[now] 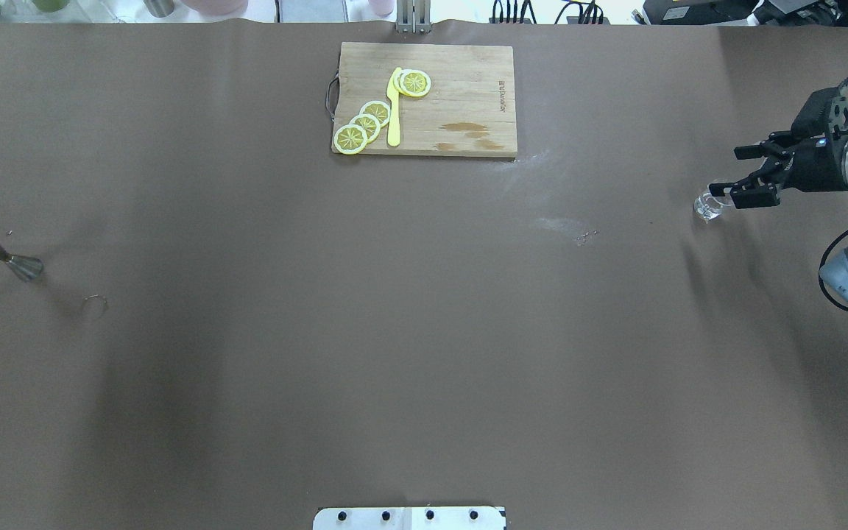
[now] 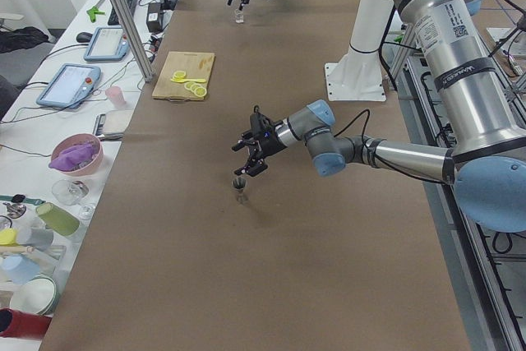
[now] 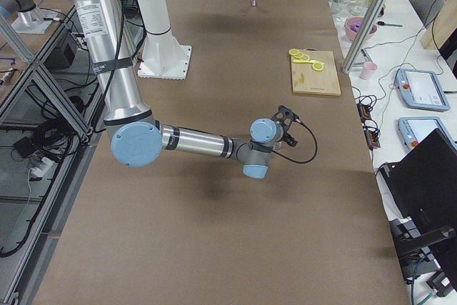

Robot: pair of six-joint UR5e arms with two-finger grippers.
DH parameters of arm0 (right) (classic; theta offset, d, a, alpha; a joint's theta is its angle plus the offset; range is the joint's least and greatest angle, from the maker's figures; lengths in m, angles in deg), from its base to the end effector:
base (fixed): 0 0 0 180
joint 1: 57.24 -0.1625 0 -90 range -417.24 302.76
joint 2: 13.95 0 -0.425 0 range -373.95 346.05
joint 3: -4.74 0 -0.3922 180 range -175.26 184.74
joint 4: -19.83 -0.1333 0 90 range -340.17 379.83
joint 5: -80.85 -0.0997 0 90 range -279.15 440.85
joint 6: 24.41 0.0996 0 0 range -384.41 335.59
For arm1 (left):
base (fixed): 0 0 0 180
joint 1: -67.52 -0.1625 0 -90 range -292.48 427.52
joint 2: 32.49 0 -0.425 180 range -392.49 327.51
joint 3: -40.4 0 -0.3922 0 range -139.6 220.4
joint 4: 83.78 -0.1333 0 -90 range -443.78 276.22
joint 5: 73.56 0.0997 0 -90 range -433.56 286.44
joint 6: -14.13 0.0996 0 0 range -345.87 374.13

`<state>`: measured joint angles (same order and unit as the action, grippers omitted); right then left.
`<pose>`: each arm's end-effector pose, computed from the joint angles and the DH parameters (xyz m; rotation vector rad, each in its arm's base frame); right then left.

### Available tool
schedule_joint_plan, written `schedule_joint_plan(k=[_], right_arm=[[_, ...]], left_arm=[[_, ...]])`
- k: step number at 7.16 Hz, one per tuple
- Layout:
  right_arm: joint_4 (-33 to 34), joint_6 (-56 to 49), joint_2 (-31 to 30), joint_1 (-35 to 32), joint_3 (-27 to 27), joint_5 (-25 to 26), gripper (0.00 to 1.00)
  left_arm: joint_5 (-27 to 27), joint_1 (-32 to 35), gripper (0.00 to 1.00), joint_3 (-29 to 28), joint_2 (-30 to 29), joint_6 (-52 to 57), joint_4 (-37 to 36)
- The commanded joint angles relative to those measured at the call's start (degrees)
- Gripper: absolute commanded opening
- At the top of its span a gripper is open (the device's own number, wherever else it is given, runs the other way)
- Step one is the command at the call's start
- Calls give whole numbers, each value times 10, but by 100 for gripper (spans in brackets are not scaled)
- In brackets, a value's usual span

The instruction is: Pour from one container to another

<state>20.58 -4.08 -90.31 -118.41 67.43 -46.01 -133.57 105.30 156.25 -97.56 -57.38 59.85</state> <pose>-0.2168 -0.5465 0.5915 0.9341 -1.0315 -0.5471 0.1574 -0.3537 0.5104 0.8742 0.5989 -0.5539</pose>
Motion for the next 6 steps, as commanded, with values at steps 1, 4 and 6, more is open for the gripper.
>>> schedule_joint_plan(k=[1,4,6], right_arm=[[-1,1,-3,20,-2,14,100],[-78,1,-2,22,-54,23,100],[-113,39,1,21,-54,29,100]], left_arm=[[97,-71,98,0,1,-61,-45],[176,-132,98,-7,-1,-149,-111],[212,-153,98,-27,-5,-183,-117]])
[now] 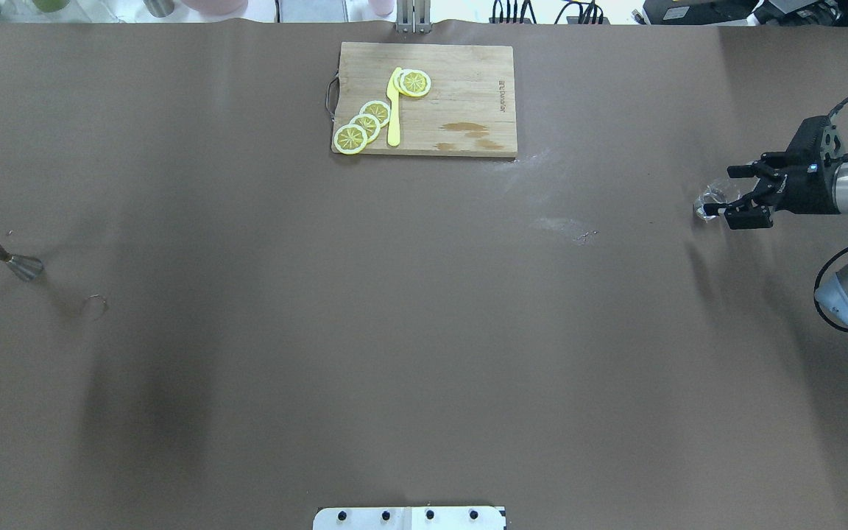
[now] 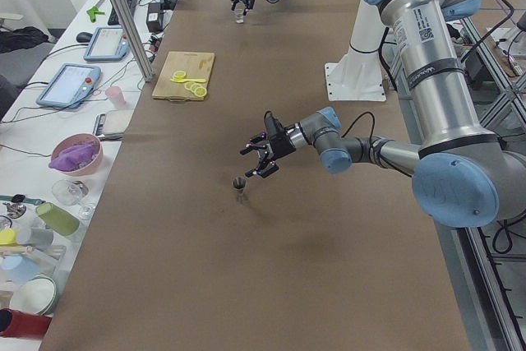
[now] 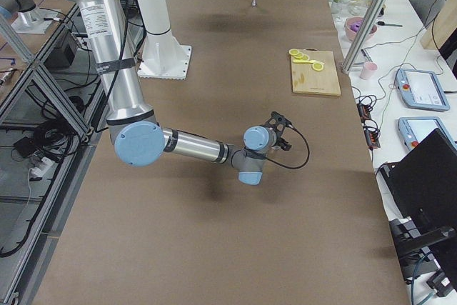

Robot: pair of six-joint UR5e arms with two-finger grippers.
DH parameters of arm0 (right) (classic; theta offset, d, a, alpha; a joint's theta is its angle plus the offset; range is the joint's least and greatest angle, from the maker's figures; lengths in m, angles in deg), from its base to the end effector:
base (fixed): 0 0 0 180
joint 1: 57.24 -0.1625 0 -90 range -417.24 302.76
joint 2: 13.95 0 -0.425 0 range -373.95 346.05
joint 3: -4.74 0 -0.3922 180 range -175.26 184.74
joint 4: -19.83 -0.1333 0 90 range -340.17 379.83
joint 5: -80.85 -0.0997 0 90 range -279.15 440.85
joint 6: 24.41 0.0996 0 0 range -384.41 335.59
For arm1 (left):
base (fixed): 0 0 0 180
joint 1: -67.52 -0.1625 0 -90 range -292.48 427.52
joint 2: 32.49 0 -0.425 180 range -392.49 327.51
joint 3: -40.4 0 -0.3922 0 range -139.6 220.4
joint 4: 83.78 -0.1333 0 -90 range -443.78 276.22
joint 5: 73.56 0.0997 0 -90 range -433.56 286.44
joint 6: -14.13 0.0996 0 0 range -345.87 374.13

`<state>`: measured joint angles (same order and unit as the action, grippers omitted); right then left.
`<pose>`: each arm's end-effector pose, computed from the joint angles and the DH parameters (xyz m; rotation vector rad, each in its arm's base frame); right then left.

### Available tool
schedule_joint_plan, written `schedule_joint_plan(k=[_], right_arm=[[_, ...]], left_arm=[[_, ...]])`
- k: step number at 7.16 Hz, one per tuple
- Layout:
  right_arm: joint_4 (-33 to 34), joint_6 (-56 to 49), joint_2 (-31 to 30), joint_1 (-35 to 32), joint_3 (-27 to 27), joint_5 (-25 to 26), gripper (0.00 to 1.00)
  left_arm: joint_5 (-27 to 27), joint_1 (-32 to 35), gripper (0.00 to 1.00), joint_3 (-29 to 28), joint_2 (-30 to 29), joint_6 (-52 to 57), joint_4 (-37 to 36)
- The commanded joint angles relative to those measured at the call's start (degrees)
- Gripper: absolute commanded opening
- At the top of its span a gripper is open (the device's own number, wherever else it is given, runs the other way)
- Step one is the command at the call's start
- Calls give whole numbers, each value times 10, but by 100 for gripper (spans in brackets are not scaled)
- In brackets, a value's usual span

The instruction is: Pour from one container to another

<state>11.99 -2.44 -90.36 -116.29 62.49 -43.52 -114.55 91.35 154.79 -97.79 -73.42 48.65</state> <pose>-0.2275 -0.5293 0.6186 0.9809 -1.0505 -0.5425 0.2198 -0.3250 0.5323 0.9656 0.4930 -0.6504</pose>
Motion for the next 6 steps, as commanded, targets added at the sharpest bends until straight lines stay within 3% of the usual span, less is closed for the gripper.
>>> schedule_joint_plan(k=[1,6], right_arm=[[-34,29,1,0,-5,6,100],[-47,47,1,5,-14,26,100]], left_arm=[[40,-23,98,-34,-12,-41,-5],[81,-30,98,-116,-56,-75,-2]])
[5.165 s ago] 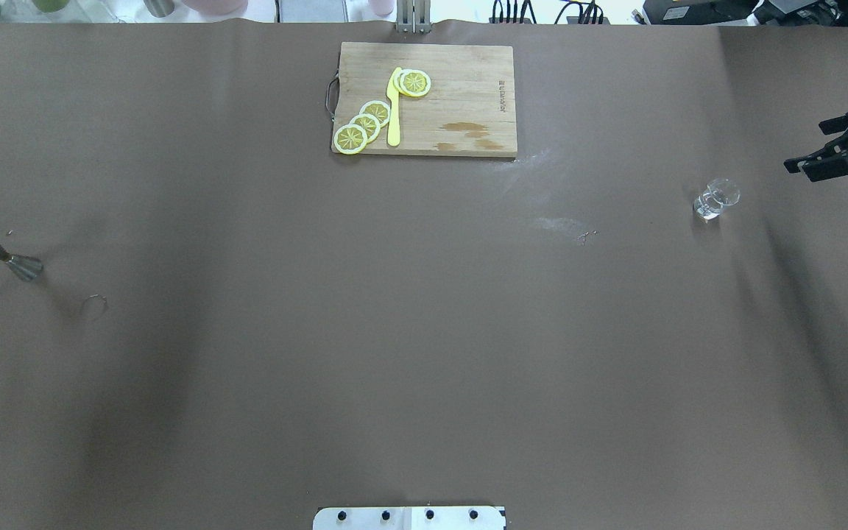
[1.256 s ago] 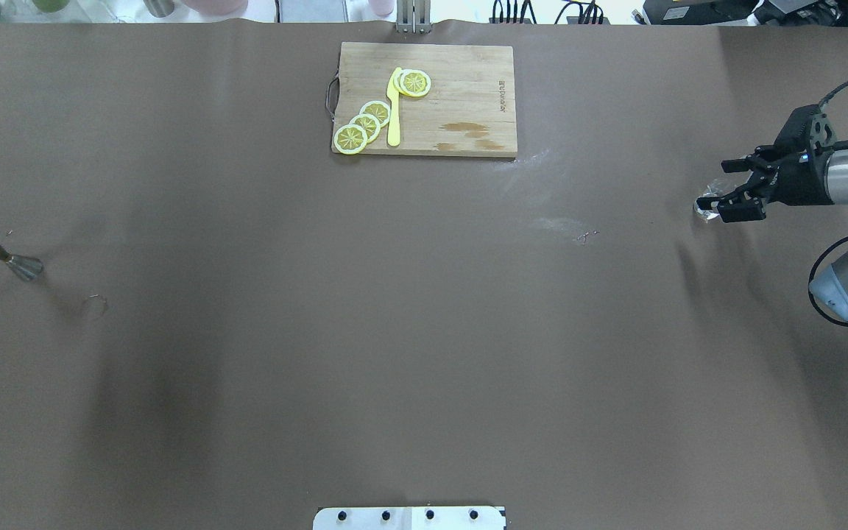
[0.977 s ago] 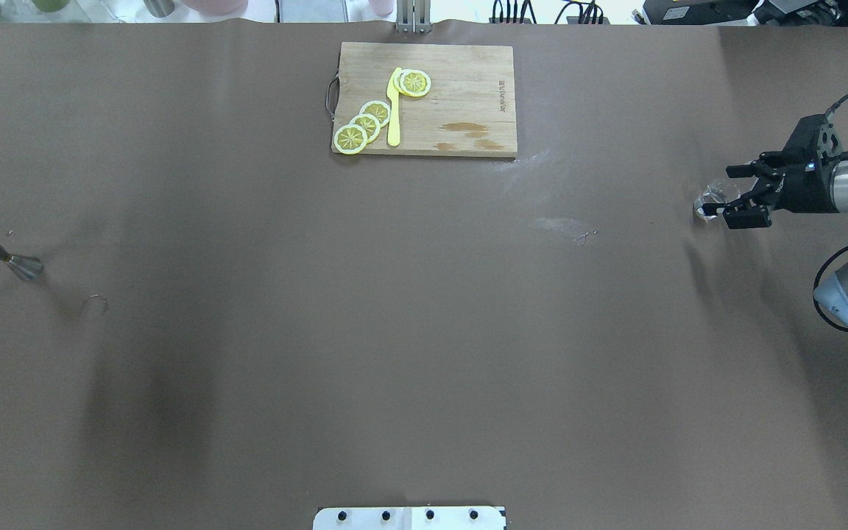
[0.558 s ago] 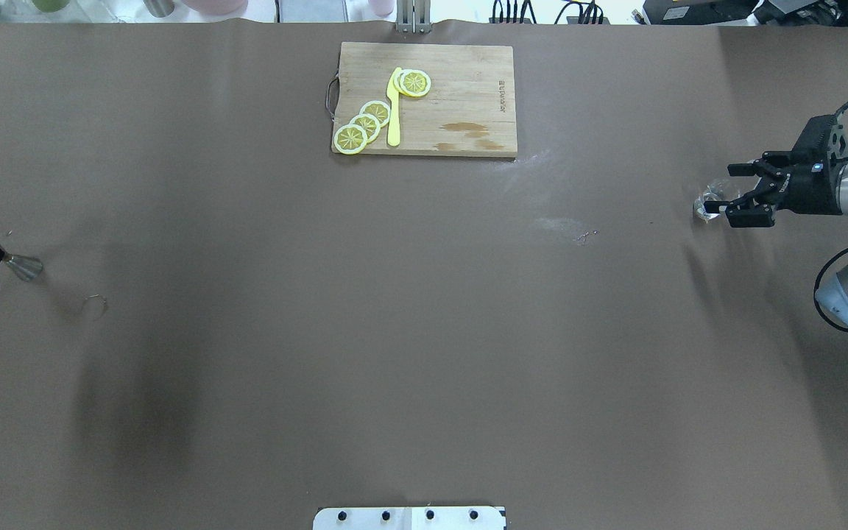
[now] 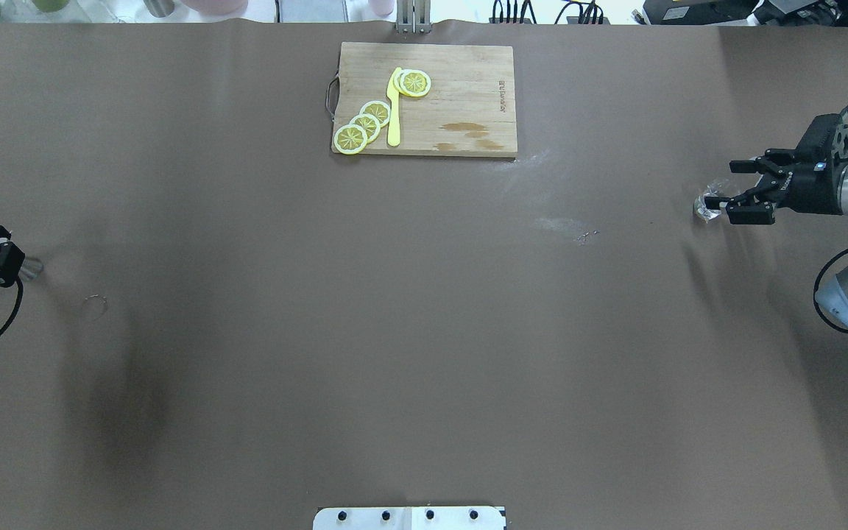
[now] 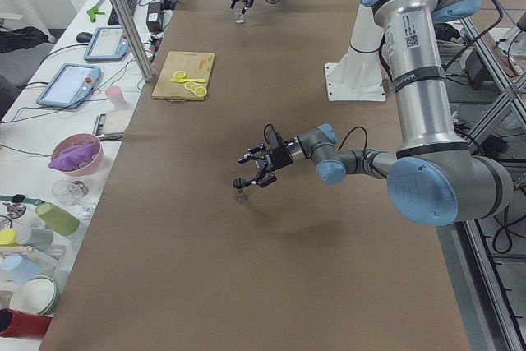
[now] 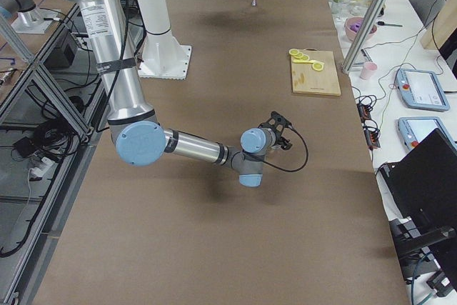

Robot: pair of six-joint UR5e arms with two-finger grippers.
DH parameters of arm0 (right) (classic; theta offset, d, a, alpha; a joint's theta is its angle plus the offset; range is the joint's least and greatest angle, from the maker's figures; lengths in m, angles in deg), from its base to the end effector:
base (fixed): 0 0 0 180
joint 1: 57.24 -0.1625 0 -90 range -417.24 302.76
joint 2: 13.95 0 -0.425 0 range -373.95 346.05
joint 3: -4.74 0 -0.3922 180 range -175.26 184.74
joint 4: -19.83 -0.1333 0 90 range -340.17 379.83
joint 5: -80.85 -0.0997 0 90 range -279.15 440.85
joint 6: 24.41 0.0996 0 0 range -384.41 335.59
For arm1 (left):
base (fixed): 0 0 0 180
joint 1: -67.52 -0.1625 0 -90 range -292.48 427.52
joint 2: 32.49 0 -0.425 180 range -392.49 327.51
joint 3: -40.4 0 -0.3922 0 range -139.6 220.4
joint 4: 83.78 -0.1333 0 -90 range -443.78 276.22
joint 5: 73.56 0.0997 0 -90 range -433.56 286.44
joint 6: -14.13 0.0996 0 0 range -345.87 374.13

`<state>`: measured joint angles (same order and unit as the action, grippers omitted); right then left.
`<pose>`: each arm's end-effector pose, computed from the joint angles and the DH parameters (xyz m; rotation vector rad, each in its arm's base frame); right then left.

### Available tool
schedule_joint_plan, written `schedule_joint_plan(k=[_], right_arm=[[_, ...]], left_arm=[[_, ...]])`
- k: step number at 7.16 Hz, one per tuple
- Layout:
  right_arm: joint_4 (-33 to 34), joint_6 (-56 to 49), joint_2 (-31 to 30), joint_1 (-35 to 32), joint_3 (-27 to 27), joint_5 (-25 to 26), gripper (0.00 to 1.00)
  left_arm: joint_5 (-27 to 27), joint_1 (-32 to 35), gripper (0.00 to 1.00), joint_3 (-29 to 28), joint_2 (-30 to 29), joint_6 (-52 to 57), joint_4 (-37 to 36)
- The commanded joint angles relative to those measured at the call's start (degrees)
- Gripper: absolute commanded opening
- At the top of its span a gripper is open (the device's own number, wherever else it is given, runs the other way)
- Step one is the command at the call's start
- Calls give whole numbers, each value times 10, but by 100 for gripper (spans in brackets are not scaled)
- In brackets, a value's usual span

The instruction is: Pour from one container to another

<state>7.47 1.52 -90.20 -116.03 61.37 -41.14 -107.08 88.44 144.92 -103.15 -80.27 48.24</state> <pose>-0.2248 -0.5265 0.6188 1.0178 -1.0763 -0.4770 0.2616 -0.3316 0.5800 1.0456 0.4614 -0.7132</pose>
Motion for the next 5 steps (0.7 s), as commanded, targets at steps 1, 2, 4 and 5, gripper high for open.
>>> schedule_joint_plan(k=[1,2,4,5], right_arm=[[-3,8,0,5,-10,4,100],[-3,8,1,6,-10,4,100],[-9,22,1,7,-11,5,100],[-10,21,1,8,-13,5,100]], left_arm=[[13,-1,98,-21,-3,-8,3],[13,-1,98,-25,-4,-15,3],[12,-2,98,-28,-9,-17,3],[8,-2,98,-28,-9,-16,7]])
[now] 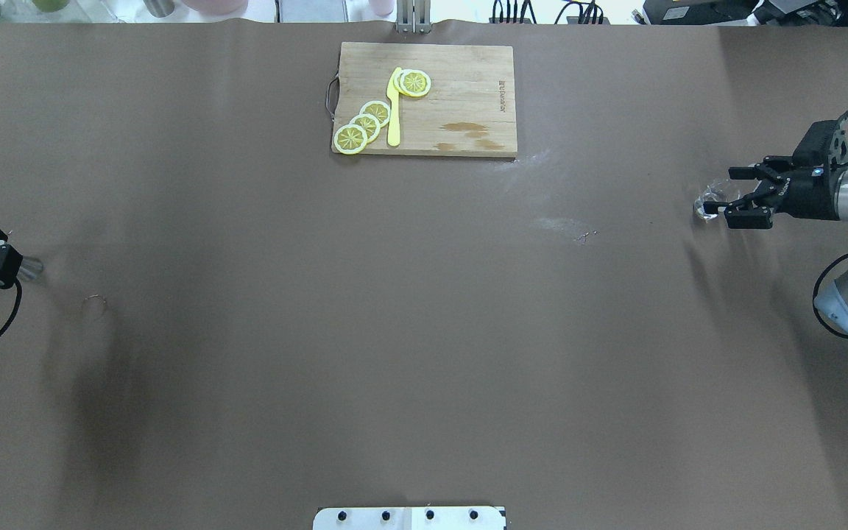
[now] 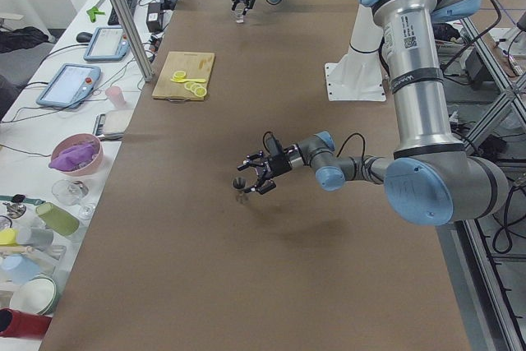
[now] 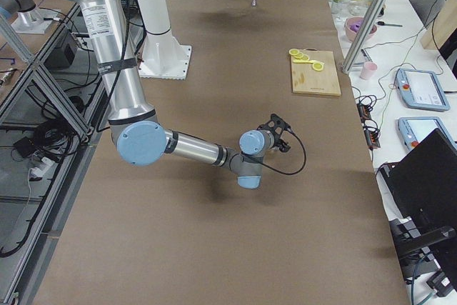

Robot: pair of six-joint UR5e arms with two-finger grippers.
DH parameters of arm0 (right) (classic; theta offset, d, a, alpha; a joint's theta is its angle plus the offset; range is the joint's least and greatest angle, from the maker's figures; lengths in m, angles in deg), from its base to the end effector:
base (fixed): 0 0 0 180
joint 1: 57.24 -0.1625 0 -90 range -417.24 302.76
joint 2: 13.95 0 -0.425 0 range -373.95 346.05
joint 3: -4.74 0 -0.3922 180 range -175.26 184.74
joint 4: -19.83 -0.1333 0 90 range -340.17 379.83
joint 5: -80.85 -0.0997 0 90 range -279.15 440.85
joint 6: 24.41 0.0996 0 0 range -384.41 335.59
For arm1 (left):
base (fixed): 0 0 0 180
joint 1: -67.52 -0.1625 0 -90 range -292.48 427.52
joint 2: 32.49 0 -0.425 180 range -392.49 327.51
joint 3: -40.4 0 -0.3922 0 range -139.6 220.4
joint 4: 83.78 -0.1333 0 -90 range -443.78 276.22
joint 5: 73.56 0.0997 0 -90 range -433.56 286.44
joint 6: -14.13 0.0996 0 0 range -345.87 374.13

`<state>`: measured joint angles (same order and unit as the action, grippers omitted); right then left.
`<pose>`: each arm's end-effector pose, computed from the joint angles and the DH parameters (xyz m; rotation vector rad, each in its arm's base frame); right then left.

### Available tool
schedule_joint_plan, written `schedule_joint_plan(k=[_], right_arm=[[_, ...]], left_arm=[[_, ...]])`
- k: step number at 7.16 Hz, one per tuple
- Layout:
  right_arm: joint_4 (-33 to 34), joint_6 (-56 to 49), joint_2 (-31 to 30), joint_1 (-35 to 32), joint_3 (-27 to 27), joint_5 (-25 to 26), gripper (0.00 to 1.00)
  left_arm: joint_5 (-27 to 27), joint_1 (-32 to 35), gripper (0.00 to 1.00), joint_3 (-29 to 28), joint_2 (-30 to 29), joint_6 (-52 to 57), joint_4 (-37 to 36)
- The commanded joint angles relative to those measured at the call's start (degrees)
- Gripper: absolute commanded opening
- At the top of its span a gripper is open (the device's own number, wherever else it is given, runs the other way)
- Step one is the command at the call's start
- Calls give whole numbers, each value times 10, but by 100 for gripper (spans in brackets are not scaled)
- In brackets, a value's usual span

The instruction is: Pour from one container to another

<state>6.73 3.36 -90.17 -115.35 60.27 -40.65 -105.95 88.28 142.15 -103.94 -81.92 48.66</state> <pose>-0.2297 -0.5231 0.6262 0.9923 -1.0899 -0.4530 0.2655 -0.3331 0.5971 1.0583 0.4483 -0.7286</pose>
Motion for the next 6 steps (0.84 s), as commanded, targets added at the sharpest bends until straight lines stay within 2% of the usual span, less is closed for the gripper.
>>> schedule_joint_plan(k=[1,2,4,5,6], right_arm=[[-5,4,0,1,-7,0,100],[-6,3,0,4,-11,2,100],[-4,3,2,16,-14,18,100],[-4,3,4,20,-14,23,96],[-4,3,6,21,-14,24,88]], left_arm=[[-4,0,98,-1,-1,2,4],[-4,0,98,-8,2,3,11],[-3,0,98,-62,0,8,84],[-2,0,98,-66,0,42,103],[0,0,97,-61,-4,61,109]])
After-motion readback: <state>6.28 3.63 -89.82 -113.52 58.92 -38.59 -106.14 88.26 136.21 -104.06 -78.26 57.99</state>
